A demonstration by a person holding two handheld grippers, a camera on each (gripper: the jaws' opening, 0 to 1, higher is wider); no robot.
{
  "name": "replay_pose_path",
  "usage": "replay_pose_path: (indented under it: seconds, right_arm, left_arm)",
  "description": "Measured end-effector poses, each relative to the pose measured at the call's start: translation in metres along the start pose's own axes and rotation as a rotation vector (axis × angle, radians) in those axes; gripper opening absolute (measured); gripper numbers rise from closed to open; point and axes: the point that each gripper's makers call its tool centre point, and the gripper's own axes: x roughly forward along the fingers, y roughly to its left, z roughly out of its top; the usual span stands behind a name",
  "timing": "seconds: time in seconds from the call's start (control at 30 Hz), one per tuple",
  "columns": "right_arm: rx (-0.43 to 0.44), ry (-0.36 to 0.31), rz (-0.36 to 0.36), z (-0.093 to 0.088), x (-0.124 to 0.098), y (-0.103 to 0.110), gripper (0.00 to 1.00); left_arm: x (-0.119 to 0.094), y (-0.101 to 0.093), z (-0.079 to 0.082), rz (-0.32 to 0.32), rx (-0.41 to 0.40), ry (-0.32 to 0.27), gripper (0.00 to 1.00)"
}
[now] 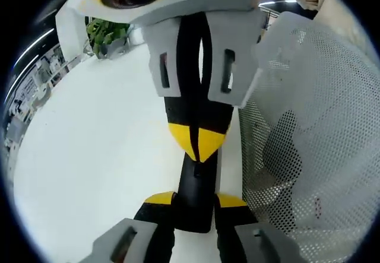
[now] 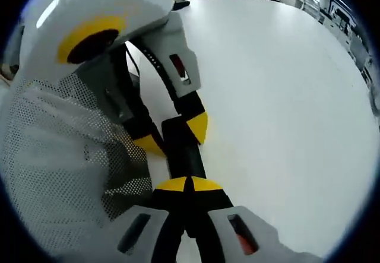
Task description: Press the specified remote control buttons in sequence, fully releasing each button before pressing the next.
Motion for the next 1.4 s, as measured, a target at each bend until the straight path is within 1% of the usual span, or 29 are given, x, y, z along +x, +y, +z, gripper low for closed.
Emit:
replay_pose_path:
  seconds: [0.03,0.07,0.1,0.17,0.23,0.33,0.37,0.43,0.5,0.63,0.67,0.77,0.87,1.0,1.1,1.17,1.4]
  right_arm:
    - [-0.044,0.006,-0.008,0.001,0.000,0.002,0.00]
    - [-0.116,0.017,-0.023,0.002,0.001,0.003,0.00]
    - [-0.160,0.025,-0.035,0.002,0.001,0.003,0.00]
    - [-0.196,0.054,-0.053,0.002,0.001,0.004,0.00]
    - [-0.194,0.066,-0.056,0.003,0.002,0.006,0.00]
    - [-0.190,0.084,-0.051,0.003,0.003,0.002,0.00]
    - [-0.154,0.083,-0.040,0.002,0.003,0.001,0.00]
    - [-0.104,0.067,-0.026,0.001,0.003,0.001,0.00]
    - [-0.056,0.015,-0.020,0.001,0.003,0.000,0.00]
    - [-0.041,-0.089,-0.026,0.001,0.001,0.000,0.00]
    - [-0.021,-0.112,-0.027,0.001,0.001,0.000,0.00]
    - [-0.005,-0.138,-0.032,0.000,0.000,0.000,0.00]
    - [-0.010,-0.134,-0.042,0.002,0.000,0.002,0.00]
    - [-0.045,-0.102,-0.058,0.004,0.001,0.002,0.00]
    - [-0.073,-0.111,-0.072,0.008,0.003,0.003,0.00]
    - [-0.075,-0.123,-0.070,0.012,0.004,0.004,0.00]
    - [-0.099,-0.106,-0.073,0.012,0.004,0.003,0.00]
  left_arm:
    - [0.000,0.000,0.000,-0.001,-0.003,-0.002,0.25]
    - [0.000,0.000,0.000,-0.001,-0.002,-0.005,0.25]
    - [0.000,0.000,0.000,-0.001,-0.002,-0.007,0.25]
    - [0.000,0.000,0.000,-0.002,-0.006,-0.011,0.25]
    - [0.000,0.000,0.000,-0.003,-0.010,-0.012,0.25]
    - [-0.002,0.000,0.000,-0.007,-0.013,-0.019,0.25]
    - [-0.003,0.000,0.001,-0.010,-0.037,-0.027,0.25]
    - [-0.003,0.000,0.002,-0.012,-0.037,-0.030,0.25]
    - [-0.002,-0.001,0.002,-0.011,-0.036,-0.031,0.25]
    - [-0.002,0.000,0.002,-0.012,-0.041,-0.036,0.25]
    - [-0.002,0.000,0.002,-0.012,-0.042,-0.038,0.25]
    - [-0.001,0.000,0.002,-0.012,-0.043,-0.040,0.25]
    - [-0.001,0.000,0.001,-0.012,-0.041,-0.045,0.25]
    - [-0.002,0.000,0.001,-0.015,-0.036,-0.053,0.25]
    - [-0.001,0.000,0.001,-0.016,-0.038,-0.056,0.25]
    - [-0.001,0.000,0.001,-0.016,-0.040,-0.058,0.25]
    - [-0.001,0.000,0.001,-0.019,-0.043,-0.066,0.25]
